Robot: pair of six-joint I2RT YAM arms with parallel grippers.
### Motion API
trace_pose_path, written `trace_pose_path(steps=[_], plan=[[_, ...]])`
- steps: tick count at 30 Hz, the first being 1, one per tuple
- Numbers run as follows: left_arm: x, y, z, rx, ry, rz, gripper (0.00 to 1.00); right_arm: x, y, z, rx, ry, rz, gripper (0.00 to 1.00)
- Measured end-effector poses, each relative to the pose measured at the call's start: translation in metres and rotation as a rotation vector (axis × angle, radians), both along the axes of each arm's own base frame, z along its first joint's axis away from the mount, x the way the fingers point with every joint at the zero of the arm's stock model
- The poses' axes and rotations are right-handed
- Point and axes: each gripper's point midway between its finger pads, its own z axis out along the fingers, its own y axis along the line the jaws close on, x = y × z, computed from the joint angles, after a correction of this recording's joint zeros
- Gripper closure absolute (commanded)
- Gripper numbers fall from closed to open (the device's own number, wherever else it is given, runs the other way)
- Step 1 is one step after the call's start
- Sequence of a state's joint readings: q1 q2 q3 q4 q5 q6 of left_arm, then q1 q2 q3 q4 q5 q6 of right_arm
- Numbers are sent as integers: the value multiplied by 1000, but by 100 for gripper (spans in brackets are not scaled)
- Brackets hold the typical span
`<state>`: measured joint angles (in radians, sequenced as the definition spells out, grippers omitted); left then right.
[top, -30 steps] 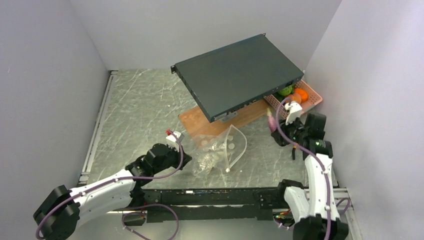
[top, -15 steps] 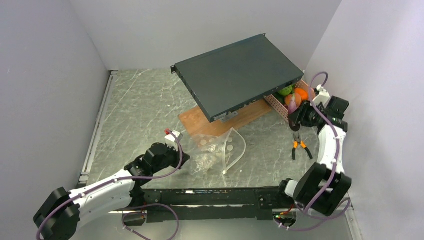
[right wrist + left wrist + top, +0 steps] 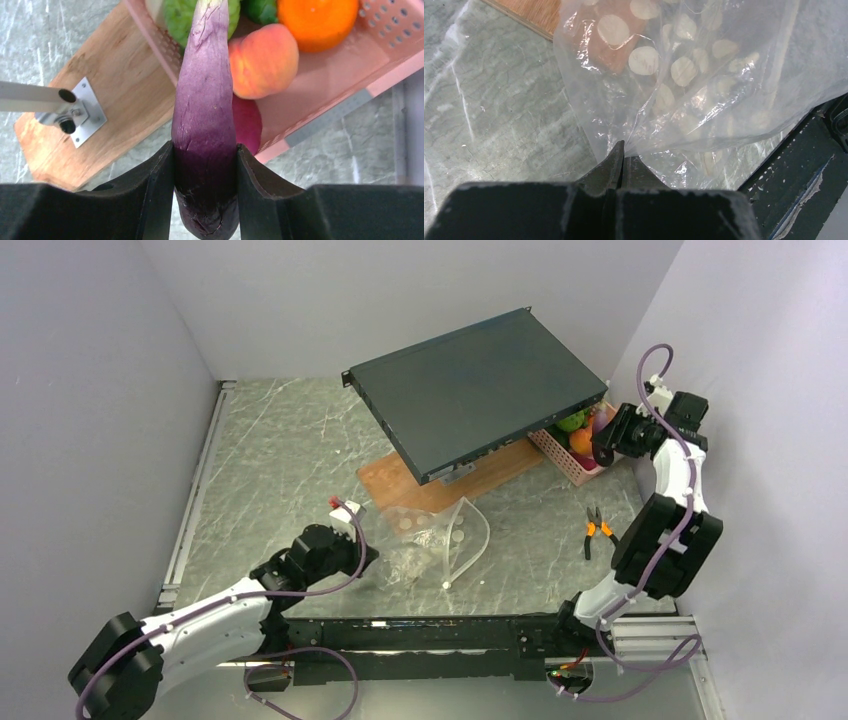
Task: Open the zip-top bag and remove the fake food
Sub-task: Place the fake vegetable in the bin.
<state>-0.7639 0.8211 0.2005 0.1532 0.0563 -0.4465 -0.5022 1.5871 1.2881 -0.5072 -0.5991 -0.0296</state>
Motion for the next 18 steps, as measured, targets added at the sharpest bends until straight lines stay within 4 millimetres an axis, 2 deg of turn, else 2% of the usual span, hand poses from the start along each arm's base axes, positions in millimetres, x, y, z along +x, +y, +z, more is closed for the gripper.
trace_pose_path(steps=[7, 13, 18], plan=[[2, 2, -8, 29, 17, -3, 100, 30, -25, 3, -94, -2, -2, 98], [7, -1, -8, 34, 24, -11, 100, 49, -44, 5, -187, -13, 14, 96], [8, -2, -6, 30, 15, -24, 100, 64, -52, -10, -242, 9, 56, 88]])
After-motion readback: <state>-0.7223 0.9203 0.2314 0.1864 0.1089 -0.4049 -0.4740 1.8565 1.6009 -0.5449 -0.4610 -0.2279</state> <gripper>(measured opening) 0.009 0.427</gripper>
